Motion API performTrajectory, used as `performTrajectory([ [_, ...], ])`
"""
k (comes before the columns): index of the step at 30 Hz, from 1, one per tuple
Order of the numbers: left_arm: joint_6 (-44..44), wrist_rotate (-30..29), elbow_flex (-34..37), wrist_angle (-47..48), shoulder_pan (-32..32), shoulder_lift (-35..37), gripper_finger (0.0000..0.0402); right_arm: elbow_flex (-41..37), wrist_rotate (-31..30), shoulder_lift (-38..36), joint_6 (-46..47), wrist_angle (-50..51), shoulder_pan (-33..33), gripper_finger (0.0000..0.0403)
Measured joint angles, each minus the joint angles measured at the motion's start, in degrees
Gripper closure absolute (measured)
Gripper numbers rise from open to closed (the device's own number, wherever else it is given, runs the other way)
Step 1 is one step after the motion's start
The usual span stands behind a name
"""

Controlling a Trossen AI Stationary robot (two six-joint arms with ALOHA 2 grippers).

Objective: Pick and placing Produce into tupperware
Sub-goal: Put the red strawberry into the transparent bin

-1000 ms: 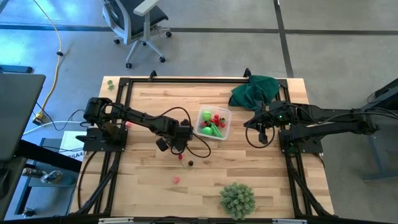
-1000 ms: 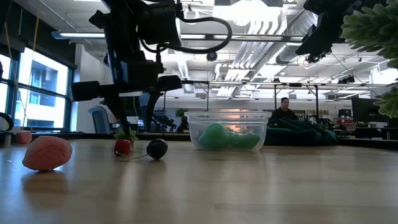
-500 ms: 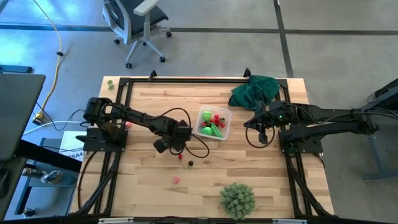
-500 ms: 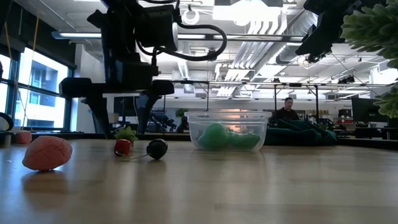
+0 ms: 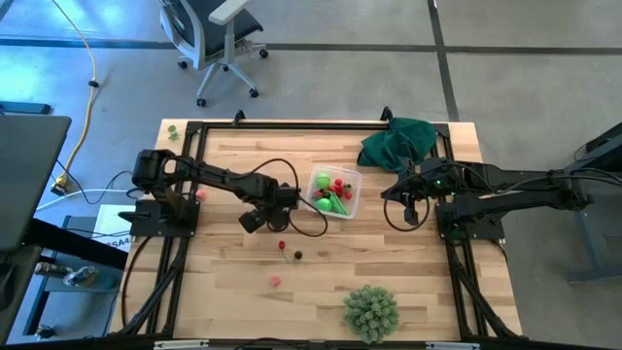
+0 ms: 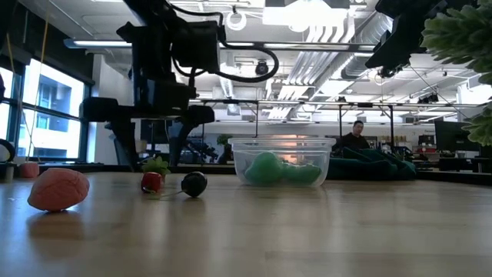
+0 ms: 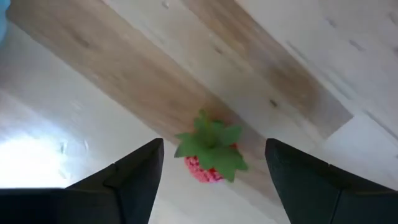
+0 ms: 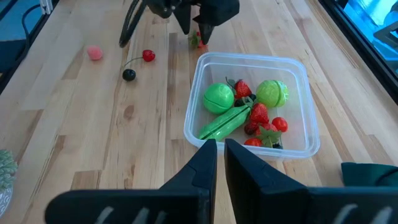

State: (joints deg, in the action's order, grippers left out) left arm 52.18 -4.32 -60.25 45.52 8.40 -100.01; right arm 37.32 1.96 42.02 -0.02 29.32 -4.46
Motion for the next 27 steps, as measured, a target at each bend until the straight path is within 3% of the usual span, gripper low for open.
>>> performTrajectory([
  [10,3.41,6.55,0.0,-0.52,4.1,-0.43,0.0133,0.0,0.01,0.02,0.01,0.0,0.0,0.0379],
  [20,3.52,6.85,0.06,-0.39,3.98,-0.46,0.0151,0.0,0.01,0.02,0.0,0.02,-0.01,0.0379],
  [27,3.52,6.22,4.08,-4.96,3.98,-0.46,0.0164,0.0,0.01,0.02,0.01,0.0,0.01,0.0379],
])
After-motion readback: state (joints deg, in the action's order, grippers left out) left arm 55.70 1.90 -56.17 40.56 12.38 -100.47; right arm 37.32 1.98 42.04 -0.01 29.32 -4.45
